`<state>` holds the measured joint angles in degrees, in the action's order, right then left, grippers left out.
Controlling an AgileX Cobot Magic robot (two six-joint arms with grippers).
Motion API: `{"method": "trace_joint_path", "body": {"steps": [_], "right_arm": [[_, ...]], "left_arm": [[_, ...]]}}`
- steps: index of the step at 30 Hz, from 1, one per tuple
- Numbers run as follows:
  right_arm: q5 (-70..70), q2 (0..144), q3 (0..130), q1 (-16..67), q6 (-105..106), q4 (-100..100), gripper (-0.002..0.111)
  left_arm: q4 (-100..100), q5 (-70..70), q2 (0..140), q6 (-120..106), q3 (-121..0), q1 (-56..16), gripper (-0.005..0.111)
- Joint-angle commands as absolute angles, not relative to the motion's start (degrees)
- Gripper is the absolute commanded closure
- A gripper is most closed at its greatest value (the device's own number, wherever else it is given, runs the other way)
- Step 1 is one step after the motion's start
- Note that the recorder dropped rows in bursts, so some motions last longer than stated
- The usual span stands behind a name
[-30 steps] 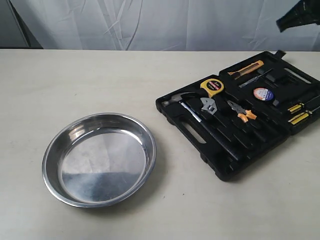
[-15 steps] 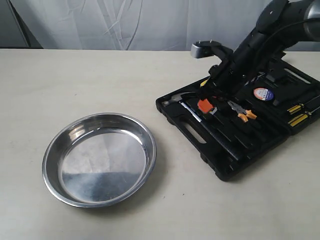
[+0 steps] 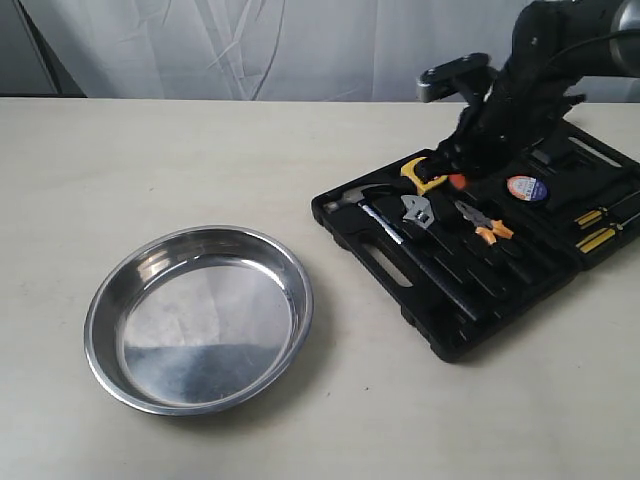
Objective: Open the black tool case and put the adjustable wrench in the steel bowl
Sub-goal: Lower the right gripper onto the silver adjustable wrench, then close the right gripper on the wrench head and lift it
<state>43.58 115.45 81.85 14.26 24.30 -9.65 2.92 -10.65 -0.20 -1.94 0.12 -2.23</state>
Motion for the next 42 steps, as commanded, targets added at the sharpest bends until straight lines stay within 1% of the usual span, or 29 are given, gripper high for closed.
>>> {"method": "trace_joint_path", "body": {"steps": [1, 2, 3, 4, 5, 6, 8, 10, 11, 14, 18, 20, 22, 24, 25, 26, 27, 31, 36, 42], "right_arm": [[46.1, 114.9, 82.0, 16.5, 45.9, -28.3, 0.109], [44.0, 114.9, 82.0, 16.7, 39.4, -26.4, 0.109], [42.0, 114.9, 82.0, 16.7, 23.2, -16.6, 0.109], [42.3, 114.8, 82.0, 16.7, 14.2, -9.5, 0.109], [47.1, 114.8, 82.0, 16.7, 0.8, 3.6, 0.109], [51.4, 114.8, 82.0, 16.8, -2.6, 8.4, 0.109], [59.6, 114.8, 82.0, 16.8, -2.4, 14.1, 0.109], [64.6, 114.8, 82.0, 16.8, 5.4, 11.7, 0.109], [65.0, 114.8, 82.0, 16.8, 10.2, 8.2, 0.109], [57.3, 114.8, 82.0, 16.8, 18.6, -3.6, 0.109], [47.8, 115.6, 82.0, 16.8, 19.8, -10.1, 0.107], [47.1, 116.1, 82.0, 17.1, 21.3, -10.0, 0.099], [47.0, 116.8, 82.0, 17.4, 22.4, -8.8, 0.086], [45.9, 117.9, 82.0, 17.4, 22.5, -7.7, 0.069], [45.4, 118.4, 82.0, 17.4, 22.5, -7.1, 0.063], [45.1, 119.0, 82.0, 17.4, 22.4, -6.3, 0.059], [44.7, 119.6, 82.0, 17.4, 22.3, -5.8, 0.058], [44.1, 121.5, 82.0, 17.4, 22.3, -5.6, 0.063], [44.4, 123.5, 82.0, 17.4, 22.3, -4.5, 0.075], [47.8, 124.2, 82.0, 17.4, 22.0, -4.3, 0.075]], "left_arm": [[2.7, -10.3, 0.0, -1.7, 0.0, -2.4, 0.106], [2.7, -10.3, 0.0, -1.7, 0.0, -2.4, 0.106], [2.7, -10.3, 0.0, -1.7, 0.0, -2.4, 0.106], [2.7, -10.3, 0.0, -1.7, 0.0, -2.4, 0.106], [2.7, -10.3, 0.0, -1.7, 0.0, -2.4, 0.106], [2.7, -10.3, 0.0, -1.7, 0.0, -2.4, 0.106], [2.7, -10.3, 0.0, -1.7, 0.0, -2.4, 0.106], [2.7, -10.3, 0.0, -1.7, 0.0, -2.4, 0.106], [2.7, -10.3, 0.0, -1.7, 0.0, -2.4, 0.106], [2.7, -10.3, 0.0, -1.7, 0.0, -2.4, 0.106], [2.7, -10.3, 0.0, -1.7, 0.0, -2.4, 0.106], [2.7, -10.3, 0.0, -1.7, 0.0, -2.4, 0.106], [2.7, -10.3, 0.0, -1.7, 0.0, -2.4, 0.106], [2.7, -10.3, 0.0, -1.7, 0.0, -2.4, 0.106], [2.7, -10.3, 0.0, -1.7, 0.0, -2.4, 0.106], [2.7, -10.3, 0.0, -1.7, 0.0, -2.4, 0.106], [2.7, -10.3, 0.0, -1.7, 0.0, -2.4, 0.106], [2.7, -10.3, 0.0, -1.7, 0.0, -2.4, 0.106], [2.7, -10.3, 0.0, -1.7, 0.0, -2.4, 0.106], [2.7, -10.3, 0.0, -1.7, 0.0, -2.4, 0.106]]}}
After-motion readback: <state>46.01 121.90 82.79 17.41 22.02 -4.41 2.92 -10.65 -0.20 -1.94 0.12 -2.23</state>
